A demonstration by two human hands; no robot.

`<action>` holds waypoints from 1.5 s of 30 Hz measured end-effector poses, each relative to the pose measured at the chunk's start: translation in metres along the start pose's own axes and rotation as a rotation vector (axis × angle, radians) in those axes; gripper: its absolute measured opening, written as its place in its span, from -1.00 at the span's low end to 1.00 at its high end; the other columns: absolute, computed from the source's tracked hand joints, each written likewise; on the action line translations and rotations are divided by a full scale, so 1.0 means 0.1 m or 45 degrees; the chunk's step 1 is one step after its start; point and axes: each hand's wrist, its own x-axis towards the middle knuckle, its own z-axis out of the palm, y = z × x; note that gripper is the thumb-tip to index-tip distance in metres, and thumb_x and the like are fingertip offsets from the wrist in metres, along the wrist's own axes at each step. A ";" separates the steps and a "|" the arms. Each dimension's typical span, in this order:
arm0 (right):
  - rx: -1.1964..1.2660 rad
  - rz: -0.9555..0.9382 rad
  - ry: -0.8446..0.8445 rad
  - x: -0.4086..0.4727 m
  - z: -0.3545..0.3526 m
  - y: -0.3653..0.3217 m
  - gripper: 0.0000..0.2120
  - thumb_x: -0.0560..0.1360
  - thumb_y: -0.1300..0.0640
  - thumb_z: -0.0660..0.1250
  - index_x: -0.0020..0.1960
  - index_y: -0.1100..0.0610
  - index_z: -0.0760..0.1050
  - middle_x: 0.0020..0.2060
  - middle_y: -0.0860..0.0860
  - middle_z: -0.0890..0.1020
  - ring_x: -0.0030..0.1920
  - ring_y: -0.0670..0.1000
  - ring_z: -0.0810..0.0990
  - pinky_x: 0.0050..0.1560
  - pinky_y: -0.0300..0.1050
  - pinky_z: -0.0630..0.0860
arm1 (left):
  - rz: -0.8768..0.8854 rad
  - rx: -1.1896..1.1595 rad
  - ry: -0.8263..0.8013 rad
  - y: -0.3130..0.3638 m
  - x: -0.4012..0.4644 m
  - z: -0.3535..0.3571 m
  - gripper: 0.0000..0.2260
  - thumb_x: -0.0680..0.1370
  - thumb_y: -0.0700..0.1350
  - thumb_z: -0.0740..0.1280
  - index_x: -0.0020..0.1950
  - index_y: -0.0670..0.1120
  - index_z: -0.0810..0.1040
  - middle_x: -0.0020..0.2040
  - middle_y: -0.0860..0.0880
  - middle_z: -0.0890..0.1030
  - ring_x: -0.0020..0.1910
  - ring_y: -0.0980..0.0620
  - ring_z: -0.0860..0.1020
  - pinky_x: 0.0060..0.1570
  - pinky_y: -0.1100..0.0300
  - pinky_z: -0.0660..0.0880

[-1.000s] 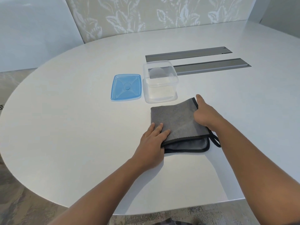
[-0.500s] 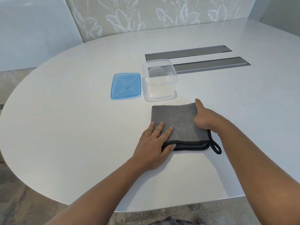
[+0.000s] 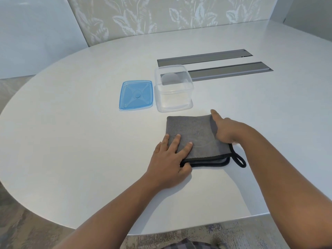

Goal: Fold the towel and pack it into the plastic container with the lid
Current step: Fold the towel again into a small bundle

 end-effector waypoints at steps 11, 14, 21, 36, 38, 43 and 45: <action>-0.142 0.096 0.229 -0.02 -0.01 -0.01 -0.15 0.50 0.24 0.21 0.64 -0.08 -0.17 0.46 0.16 0.28 0.25 0.26 0.48 0.00 0.10 0.47 | 0.026 -0.186 0.207 0.11 0.18 -0.24 -0.54 0.66 0.29 0.01 0.11 0.20 0.68 0.58 0.00 0.36 0.61 -0.14 0.15 0.55 -0.15 0.06; -0.071 0.004 0.468 -0.01 0.04 -0.16 -0.41 0.50 0.17 0.21 0.51 0.07 0.16 0.37 0.13 0.35 0.26 0.24 0.44 0.02 0.11 0.44 | 0.200 -0.247 0.336 0.13 0.29 -0.19 -0.77 0.65 -0.04 0.28 0.22 -0.01 0.69 0.45 -0.08 0.53 0.53 -0.18 0.35 0.50 -0.07 0.25; 0.047 -0.119 0.335 0.09 0.69 -0.44 -0.43 0.69 -0.12 -0.08 0.66 0.06 0.05 0.67 0.04 0.03 0.65 0.11 -0.07 0.58 0.18 -0.08 | 0.117 -0.132 -0.040 0.16 0.35 0.03 -0.55 0.68 0.18 0.02 0.58 0.20 0.30 0.68 0.00 0.08 0.65 -0.16 -0.09 0.58 -0.05 -0.15; -0.054 -0.058 0.504 0.26 0.83 -0.24 -0.27 0.57 -0.32 -0.31 0.67 -0.05 -0.09 0.67 0.06 -0.10 0.64 0.10 -0.21 0.57 0.22 -0.15 | 0.015 -0.284 0.243 0.13 0.52 -0.27 -0.69 0.54 -0.07 0.12 0.16 -0.03 0.58 0.15 -0.04 0.62 0.17 -0.17 0.54 0.01 0.04 0.42; -0.082 -0.060 0.505 0.27 0.84 -0.26 -0.28 0.58 -0.30 -0.31 0.67 -0.03 -0.10 0.67 0.08 -0.10 0.64 0.12 -0.20 0.57 0.22 -0.14 | 0.064 -0.235 0.159 0.06 0.60 -0.18 -0.58 0.66 -0.04 0.10 0.51 -0.05 0.41 0.52 -0.07 0.43 0.52 -0.14 0.30 0.42 -0.03 0.32; -0.122 -0.077 0.517 0.33 0.82 -0.39 -0.30 0.60 -0.25 -0.25 0.67 0.01 -0.11 0.67 0.12 -0.09 0.64 0.14 -0.20 0.57 0.20 -0.21 | -0.150 -0.181 -0.043 -0.18 0.69 -0.01 -0.37 0.66 0.30 -0.18 0.68 0.05 -0.04 0.69 0.01 -0.08 0.65 -0.05 -0.20 0.58 -0.06 -0.13; -0.121 -0.101 0.523 0.36 0.82 -0.49 -0.30 0.60 -0.24 -0.25 0.67 0.02 -0.11 0.67 0.13 -0.09 0.64 0.15 -0.19 0.57 0.19 -0.21 | -0.180 -0.148 -0.042 -0.28 0.69 -0.02 -0.34 0.63 0.32 -0.23 0.68 0.06 -0.06 0.69 0.02 -0.10 0.65 -0.03 -0.20 0.57 -0.06 -0.15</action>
